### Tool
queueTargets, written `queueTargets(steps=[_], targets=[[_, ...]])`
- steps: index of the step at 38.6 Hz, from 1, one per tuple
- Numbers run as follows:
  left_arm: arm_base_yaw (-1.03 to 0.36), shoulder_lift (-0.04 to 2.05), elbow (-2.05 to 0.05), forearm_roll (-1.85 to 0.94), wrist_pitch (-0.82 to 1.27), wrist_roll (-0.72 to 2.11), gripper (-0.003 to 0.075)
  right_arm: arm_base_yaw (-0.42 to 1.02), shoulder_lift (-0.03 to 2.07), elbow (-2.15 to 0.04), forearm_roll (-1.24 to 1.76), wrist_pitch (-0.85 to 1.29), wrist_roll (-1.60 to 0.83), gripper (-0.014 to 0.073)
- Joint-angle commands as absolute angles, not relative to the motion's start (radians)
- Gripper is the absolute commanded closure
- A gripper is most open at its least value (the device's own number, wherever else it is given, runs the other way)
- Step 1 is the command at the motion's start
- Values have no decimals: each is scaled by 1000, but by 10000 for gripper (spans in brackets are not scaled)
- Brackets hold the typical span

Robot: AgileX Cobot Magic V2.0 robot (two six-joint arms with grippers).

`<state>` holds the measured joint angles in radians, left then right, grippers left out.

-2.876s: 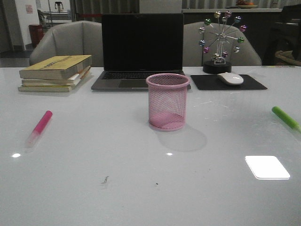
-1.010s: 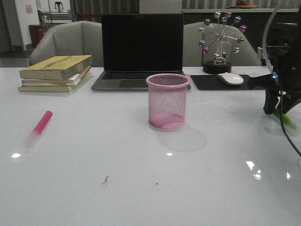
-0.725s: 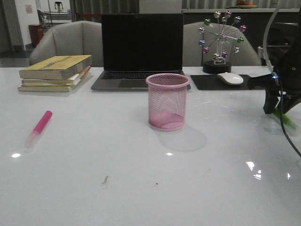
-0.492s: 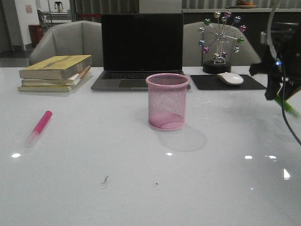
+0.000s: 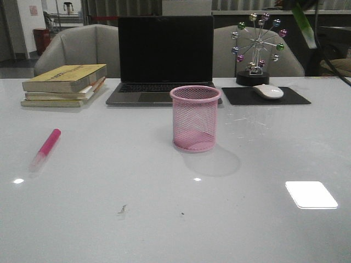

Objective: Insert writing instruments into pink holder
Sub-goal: 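Lift the green highlighter with the right gripper toward the pink holder, then lower the green highlighter into the pink holder and open the right gripper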

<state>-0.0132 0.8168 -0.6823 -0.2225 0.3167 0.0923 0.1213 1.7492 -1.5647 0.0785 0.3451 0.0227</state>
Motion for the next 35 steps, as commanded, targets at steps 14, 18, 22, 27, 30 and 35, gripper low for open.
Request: queueTargets(steps=[14,18,22,27,30,35], targets=[[-12,814,-719,-236,239,89,380,364,1680,-1441,94,-239,19,466],[-12,814,-719,-236,239,89,380,390,1699,-1364,94,-349,19,466],[-12,814,-719,-236,239,89,380,413,1737,-1295,94,-475,20,466],[-12,814,-719,-236,237,89,380,436,1796,-1233,94,-551,38,466],[-12,814,-719,-236,230,89,380,443,1830,-1221,94,-554,41,466],[-24,814,-719,-236,209,89,380,445,1888,-1214,94,-567,41,466]])
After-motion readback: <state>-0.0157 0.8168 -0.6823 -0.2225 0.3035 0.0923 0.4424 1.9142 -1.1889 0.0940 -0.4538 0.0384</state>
